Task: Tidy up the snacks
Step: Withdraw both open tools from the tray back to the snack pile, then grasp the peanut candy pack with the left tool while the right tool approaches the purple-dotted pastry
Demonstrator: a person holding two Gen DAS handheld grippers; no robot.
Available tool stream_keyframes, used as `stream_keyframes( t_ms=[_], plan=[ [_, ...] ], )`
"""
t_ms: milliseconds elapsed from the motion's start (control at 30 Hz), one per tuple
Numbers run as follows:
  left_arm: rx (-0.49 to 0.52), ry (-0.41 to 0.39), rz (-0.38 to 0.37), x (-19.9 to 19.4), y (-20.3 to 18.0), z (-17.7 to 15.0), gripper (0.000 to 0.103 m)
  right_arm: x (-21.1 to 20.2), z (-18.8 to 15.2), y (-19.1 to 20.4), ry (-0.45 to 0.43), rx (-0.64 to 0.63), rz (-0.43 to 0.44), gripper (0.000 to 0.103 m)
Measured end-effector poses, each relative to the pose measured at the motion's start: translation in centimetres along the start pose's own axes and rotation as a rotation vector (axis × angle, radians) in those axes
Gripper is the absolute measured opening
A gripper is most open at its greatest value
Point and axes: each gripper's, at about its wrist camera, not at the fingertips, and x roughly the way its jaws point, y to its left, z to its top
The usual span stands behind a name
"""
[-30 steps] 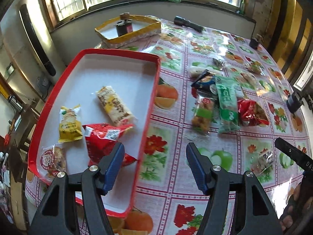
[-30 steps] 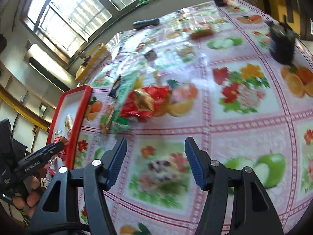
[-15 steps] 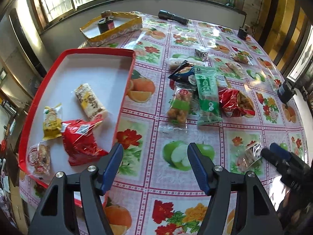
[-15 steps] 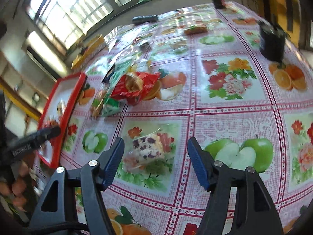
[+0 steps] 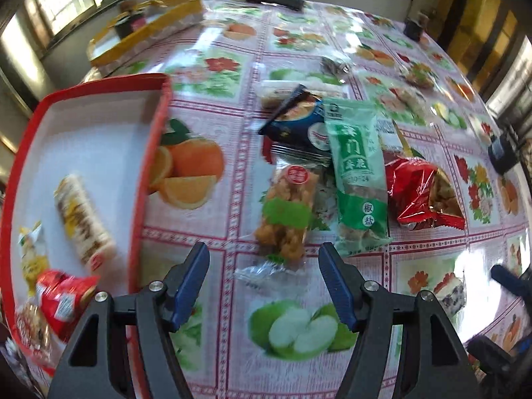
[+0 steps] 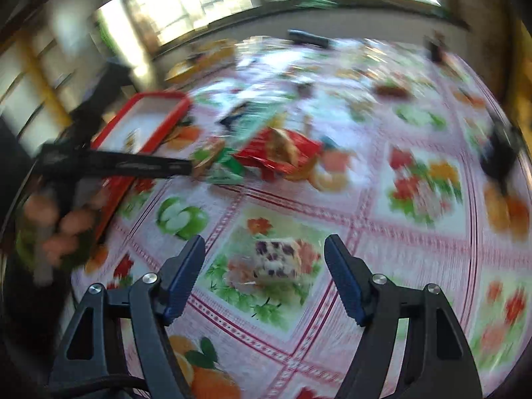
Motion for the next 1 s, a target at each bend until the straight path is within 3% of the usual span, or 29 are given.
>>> stream_keyframes(
  t_ms=[167, 267, 467, 533, 633, 667, 767, 1000],
  plan=[
    [0.013, 0.029, 0.01, 1.6, -0.1, 0.6, 0.068, 0.6, 1.6, 1.0, 0.112, -0.369, 0.073, 0.075],
    [0.058, 0.02, 0.012, 1.8, -0.7, 1.0, 0.068, 1.9, 1.6, 2.1, 0.23, -0.574, 0.138, 0.075],
    [0.11, 0.014, -0.017, 2.4, -1.4, 2.2, 0.069, 5.6, 1.1, 2.9, 0.372, -0.766, 0.147, 0.075],
    [0.113, 0.008, -0.034, 2.7, -1.3, 2.8, 0.069, 6.7, 1.1, 2.4, 0.412, -0.745, 0.151, 0.072],
    [0.113, -0.006, -0.034, 2.9, -1.3, 3.2, 0.068, 6.7, 1.7, 1.5, 0.38, -0.662, 0.146, 0.062],
    [0.118, -0.011, -0.036, 2.9, -1.3, 3.1, 0.063, 6.5, 1.6, 1.3, 0.369, -0.637, 0.135, 0.061],
    [0.147, -0.035, -0.062, 2.6, -1.7, 2.7, 0.033, 5.5, 0.4, 1.1, 0.324, -0.583, 0.1, 0.061],
    [0.146, -0.036, -0.065, 1.7, -1.9, 0.9, 0.033, 2.9, -2.8, 0.0, 0.223, -0.402, 0.056, 0.061]
  ],
)
